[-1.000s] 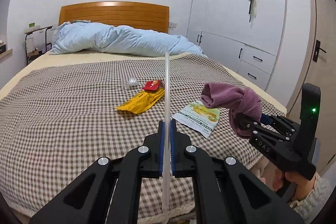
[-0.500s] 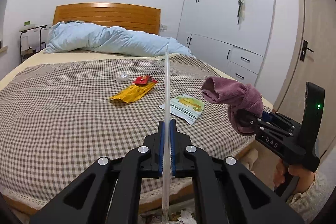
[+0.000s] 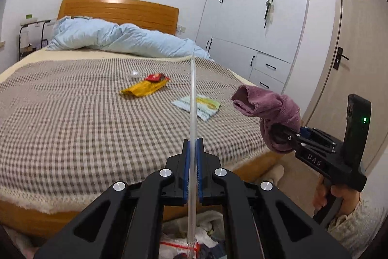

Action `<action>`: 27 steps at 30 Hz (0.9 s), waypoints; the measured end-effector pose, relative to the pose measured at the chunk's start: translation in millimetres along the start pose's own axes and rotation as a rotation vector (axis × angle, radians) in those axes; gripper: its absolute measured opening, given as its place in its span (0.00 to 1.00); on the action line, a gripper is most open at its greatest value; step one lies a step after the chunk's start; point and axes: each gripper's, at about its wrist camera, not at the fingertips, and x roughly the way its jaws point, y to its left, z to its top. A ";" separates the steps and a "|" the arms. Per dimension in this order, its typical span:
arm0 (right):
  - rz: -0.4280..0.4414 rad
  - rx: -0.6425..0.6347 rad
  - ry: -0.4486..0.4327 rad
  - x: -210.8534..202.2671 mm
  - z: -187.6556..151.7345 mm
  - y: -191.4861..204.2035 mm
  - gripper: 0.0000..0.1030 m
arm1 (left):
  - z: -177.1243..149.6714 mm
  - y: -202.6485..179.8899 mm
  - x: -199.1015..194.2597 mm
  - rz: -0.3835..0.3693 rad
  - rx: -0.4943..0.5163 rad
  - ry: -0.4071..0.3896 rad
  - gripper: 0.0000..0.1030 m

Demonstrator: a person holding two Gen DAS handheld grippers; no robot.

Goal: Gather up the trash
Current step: 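Carry the clear strip and mauve towel off the bed over the bin bag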

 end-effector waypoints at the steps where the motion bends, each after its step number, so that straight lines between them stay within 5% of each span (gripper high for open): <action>1: 0.004 -0.003 0.007 -1.5 -3.1 0.6 0.33 | -5.3 -0.2 0.0 0.001 0.001 0.010 0.03; 27: 0.081 -0.040 0.286 -2.6 -106.6 30.7 0.33 | -116.9 1.2 0.3 -0.017 -0.070 0.160 0.03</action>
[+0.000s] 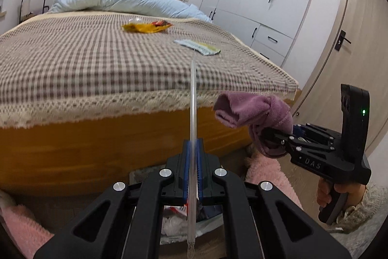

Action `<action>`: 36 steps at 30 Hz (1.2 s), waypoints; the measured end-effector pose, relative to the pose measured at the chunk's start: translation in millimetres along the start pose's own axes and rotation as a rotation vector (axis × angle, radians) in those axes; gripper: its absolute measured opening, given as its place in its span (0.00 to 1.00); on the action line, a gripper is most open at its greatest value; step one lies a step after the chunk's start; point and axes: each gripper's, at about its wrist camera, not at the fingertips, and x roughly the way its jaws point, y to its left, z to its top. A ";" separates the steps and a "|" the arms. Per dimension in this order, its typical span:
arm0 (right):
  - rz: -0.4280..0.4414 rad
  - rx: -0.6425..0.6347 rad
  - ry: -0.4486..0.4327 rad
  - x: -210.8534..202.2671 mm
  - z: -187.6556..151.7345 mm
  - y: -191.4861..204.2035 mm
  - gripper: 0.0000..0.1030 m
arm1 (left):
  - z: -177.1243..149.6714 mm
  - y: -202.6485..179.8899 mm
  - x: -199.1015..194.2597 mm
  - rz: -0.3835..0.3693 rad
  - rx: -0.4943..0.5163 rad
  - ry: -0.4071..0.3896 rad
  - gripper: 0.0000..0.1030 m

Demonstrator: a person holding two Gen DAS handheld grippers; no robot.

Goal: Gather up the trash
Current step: 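Carry the clear strip and mauve towel off the bed over the bin bag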

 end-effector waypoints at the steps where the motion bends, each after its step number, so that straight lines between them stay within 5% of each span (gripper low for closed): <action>1: 0.003 0.002 0.016 2.7 -4.9 1.8 0.33 | -1.9 0.5 0.2 -0.001 -0.005 0.003 0.03; 36: 0.034 0.015 0.139 39.3 -27.4 9.2 0.33 | -17.0 10.9 37.7 0.006 -0.025 0.093 0.03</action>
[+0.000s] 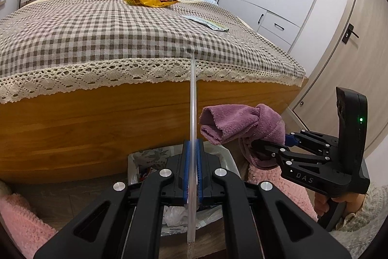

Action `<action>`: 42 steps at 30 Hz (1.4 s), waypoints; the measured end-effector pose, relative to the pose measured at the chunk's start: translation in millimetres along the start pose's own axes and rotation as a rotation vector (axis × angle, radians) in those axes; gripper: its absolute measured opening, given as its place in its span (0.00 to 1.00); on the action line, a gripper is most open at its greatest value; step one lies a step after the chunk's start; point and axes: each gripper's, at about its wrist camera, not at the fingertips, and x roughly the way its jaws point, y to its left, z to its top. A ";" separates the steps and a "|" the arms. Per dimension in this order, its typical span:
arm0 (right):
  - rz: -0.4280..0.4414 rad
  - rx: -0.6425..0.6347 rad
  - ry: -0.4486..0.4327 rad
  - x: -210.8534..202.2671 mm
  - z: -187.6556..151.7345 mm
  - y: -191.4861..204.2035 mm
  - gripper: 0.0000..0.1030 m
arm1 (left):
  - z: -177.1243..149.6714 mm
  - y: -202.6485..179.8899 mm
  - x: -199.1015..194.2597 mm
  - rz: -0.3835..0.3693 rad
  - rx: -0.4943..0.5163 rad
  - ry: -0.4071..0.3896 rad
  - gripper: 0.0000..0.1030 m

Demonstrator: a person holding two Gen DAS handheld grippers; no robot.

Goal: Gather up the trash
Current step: 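Carry the clear strip and mauve towel off the bed over the bin bag, then open the left tool to drop the clear strip while the right tool lowers the towel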

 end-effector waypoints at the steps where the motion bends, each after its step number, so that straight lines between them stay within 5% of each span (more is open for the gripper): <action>1: 0.000 0.001 0.004 1.3 -0.7 0.5 0.33 | -0.5 0.9 2.2 0.000 0.000 0.007 0.03; 14: -0.003 0.016 0.060 21.6 -10.5 -7.2 0.33 | -5.5 0.3 24.2 0.000 0.031 0.065 0.03; 30: -0.018 0.156 0.184 65.6 -45.8 -51.7 0.33 | -41.4 -1.1 126.3 0.008 0.151 0.356 0.03; 42: 0.022 0.197 0.249 88.0 -51.5 -55.9 0.33 | -68.4 34.8 186.6 0.096 -0.018 0.539 0.03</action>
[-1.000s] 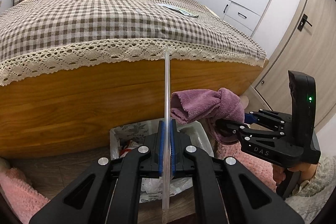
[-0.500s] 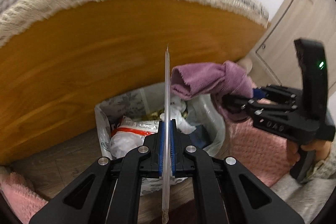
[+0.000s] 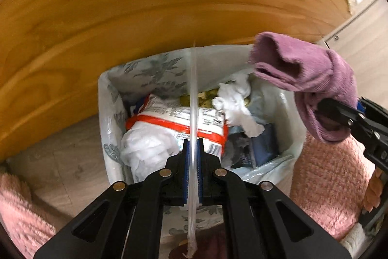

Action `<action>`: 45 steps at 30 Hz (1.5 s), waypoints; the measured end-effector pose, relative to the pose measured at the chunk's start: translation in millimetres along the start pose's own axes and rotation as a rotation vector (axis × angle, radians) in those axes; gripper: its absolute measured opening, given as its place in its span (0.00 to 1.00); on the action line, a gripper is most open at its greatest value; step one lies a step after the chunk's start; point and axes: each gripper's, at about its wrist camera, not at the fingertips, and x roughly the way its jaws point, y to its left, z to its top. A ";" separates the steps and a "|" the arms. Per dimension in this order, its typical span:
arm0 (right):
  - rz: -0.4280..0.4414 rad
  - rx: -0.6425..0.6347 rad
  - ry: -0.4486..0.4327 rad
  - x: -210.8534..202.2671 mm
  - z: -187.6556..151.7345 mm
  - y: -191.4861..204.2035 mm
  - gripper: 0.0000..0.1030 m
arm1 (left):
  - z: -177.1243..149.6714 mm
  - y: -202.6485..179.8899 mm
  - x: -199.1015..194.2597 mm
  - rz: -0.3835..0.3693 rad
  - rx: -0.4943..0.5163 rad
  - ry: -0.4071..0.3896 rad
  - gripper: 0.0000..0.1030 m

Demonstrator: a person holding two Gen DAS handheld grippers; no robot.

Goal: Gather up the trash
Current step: 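Open the left tool to drop the clear strip while the right tool lowers the towel, then open the right tool to drop the mauve towel into the bin bag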

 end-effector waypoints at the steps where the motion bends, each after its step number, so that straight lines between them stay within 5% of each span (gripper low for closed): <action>1: 0.001 -0.001 0.001 1.6 0.0 -0.2 0.33 | 0.1 1.1 -0.4 -0.006 -0.011 0.003 0.08; 4: 0.002 -0.008 0.012 7.3 0.4 0.9 0.33 | -1.1 8.8 -2.7 0.007 -0.048 0.000 0.46; 13: -0.003 -0.050 0.029 25.1 3.0 12.8 0.33 | -3.7 30.5 -18.1 0.079 -0.170 0.001 0.81; 36: -0.061 -0.191 0.052 73.7 14.3 33.6 0.35 | -0.7 26.7 -53.1 0.144 -0.169 -0.076 0.89; 40: -0.047 -0.181 0.059 74.2 15.6 33.1 0.43 | 0.4 26.3 -56.2 0.144 -0.177 -0.084 0.89; 45: -0.044 -0.174 0.031 65.7 18.9 32.6 0.74 | 0.7 21.6 -59.7 0.143 -0.168 -0.097 0.89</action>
